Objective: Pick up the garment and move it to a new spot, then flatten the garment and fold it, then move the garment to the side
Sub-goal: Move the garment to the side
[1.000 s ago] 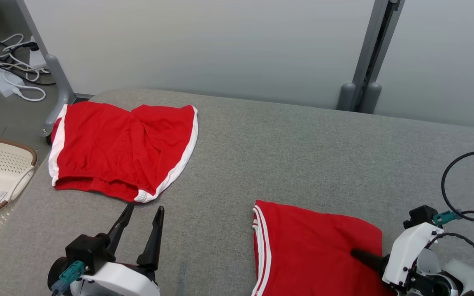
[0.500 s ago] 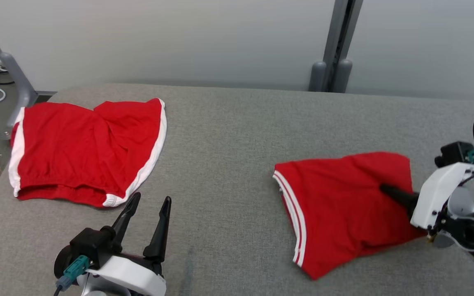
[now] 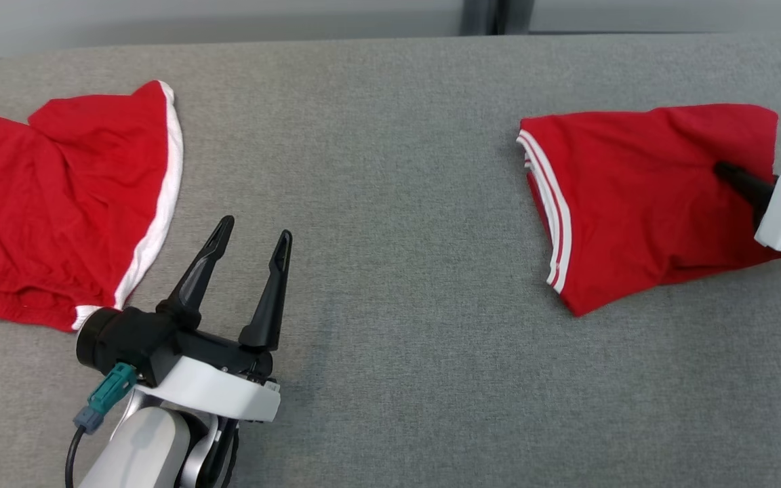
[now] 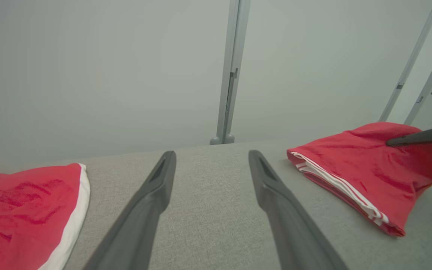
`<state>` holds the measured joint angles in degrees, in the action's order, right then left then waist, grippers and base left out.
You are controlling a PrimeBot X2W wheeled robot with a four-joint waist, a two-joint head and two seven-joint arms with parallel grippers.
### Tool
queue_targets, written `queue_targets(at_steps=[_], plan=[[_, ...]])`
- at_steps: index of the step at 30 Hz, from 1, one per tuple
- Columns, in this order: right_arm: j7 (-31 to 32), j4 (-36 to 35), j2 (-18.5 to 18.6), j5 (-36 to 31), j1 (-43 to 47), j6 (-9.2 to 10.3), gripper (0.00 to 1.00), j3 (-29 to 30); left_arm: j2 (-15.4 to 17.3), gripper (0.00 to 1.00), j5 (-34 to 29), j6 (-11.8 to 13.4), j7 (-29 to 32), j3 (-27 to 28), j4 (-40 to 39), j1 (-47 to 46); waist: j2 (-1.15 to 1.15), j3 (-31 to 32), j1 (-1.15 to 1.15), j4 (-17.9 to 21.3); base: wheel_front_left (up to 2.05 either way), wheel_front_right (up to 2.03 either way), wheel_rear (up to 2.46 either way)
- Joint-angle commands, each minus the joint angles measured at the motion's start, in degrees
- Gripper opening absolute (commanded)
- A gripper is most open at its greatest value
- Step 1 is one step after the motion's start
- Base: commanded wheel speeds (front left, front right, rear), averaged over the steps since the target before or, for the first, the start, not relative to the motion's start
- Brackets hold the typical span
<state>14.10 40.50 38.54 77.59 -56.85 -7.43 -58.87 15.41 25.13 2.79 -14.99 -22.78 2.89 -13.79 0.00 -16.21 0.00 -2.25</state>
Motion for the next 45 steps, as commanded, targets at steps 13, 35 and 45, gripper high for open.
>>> queue_targets(at_steps=[13,35,45], plan=[[-3.1,10.9,0.1,-5.5,-9.0,-0.08,0.00,-0.9,-1.9,1.00,-4.9,-3.0,-0.2,2.7,-3.1,-4.1,0.00,-8.3,0.00,5.5,0.00,0.00,0.00],[-12.5,32.6,-3.7,-20.5,-19.8,-0.07,1.00,-6.3,-5.7,1.00,-8.6,-6.8,-0.2,5.3,-1.7,-6.4,0.00,-12.9,0.00,4.3,0.00,0.00,0.00],[-18.2,33.5,-4.1,-25.0,-18.4,-0.07,1.00,-5.6,-6.7,1.00,-9.2,-8.0,-0.2,6.6,-0.2,-4.2,0.00,-8.2,0.00,5.0,0.00,0.00,0.00]])
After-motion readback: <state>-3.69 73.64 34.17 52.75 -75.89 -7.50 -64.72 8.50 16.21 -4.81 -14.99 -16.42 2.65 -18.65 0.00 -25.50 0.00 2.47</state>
